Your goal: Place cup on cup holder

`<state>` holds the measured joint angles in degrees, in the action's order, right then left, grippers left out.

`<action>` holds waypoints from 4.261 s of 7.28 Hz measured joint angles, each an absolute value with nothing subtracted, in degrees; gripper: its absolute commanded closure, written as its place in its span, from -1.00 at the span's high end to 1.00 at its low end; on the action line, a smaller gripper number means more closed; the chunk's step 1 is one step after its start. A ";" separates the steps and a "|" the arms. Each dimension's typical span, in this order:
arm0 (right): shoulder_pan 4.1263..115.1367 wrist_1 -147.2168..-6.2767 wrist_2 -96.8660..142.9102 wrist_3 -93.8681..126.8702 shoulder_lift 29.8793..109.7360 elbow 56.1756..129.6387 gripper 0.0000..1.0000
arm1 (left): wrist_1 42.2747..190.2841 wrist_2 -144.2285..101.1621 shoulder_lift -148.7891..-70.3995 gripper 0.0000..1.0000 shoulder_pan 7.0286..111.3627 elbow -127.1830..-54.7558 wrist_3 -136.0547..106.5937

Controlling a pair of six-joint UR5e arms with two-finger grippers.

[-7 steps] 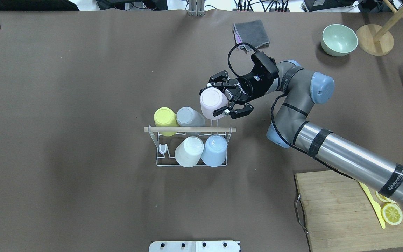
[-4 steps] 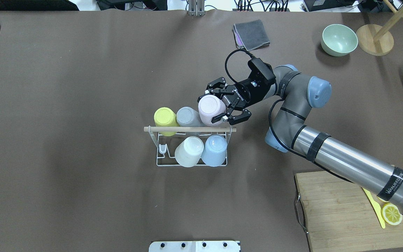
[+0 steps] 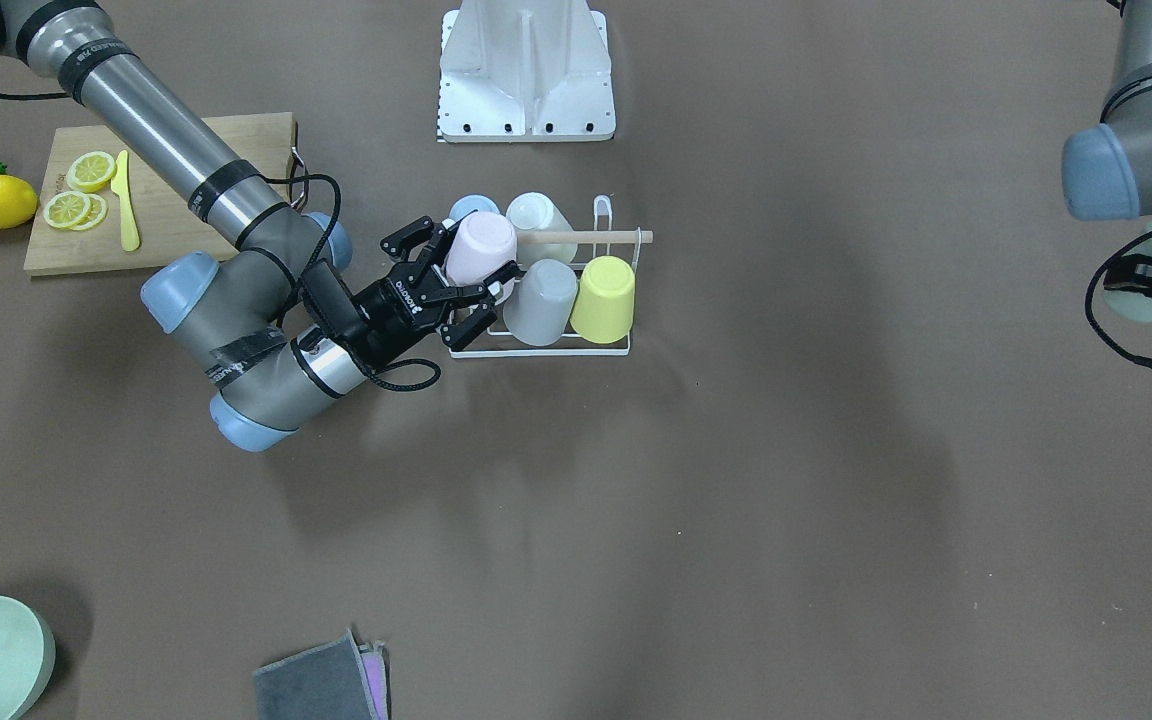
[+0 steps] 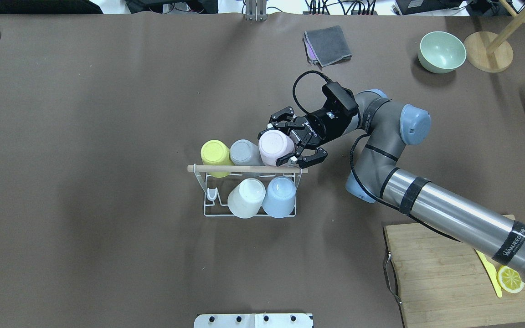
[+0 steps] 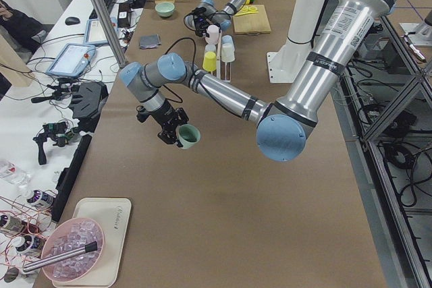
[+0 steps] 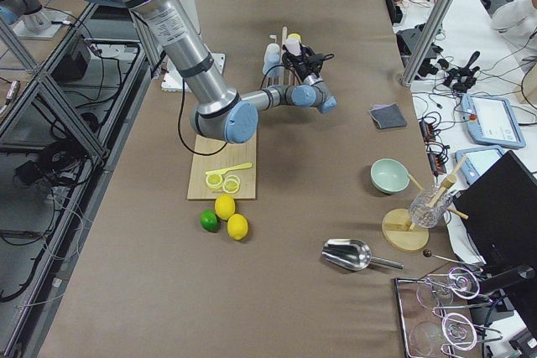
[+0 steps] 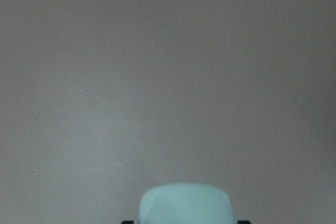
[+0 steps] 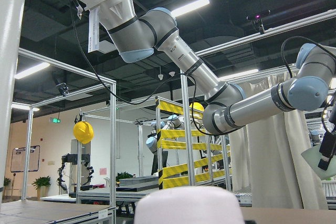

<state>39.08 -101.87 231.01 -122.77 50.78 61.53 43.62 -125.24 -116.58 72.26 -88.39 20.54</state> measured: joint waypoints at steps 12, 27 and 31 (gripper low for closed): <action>48.69 -102.50 231.05 -78.16 58.67 65.58 0.99 | 69.10 -126.47 -105.38 -1.00 71.52 -107.11 14.95; 67.51 -112.59 151.01 -6.51 72.05 88.66 0.98 | 176.73 -83.97 -103.13 -1.00 33.80 -105.68 -35.05; 69.15 -94.56 137.70 -1.64 79.69 89.53 0.95 | 184.24 -63.24 -103.40 -1.00 18.82 -104.82 -19.69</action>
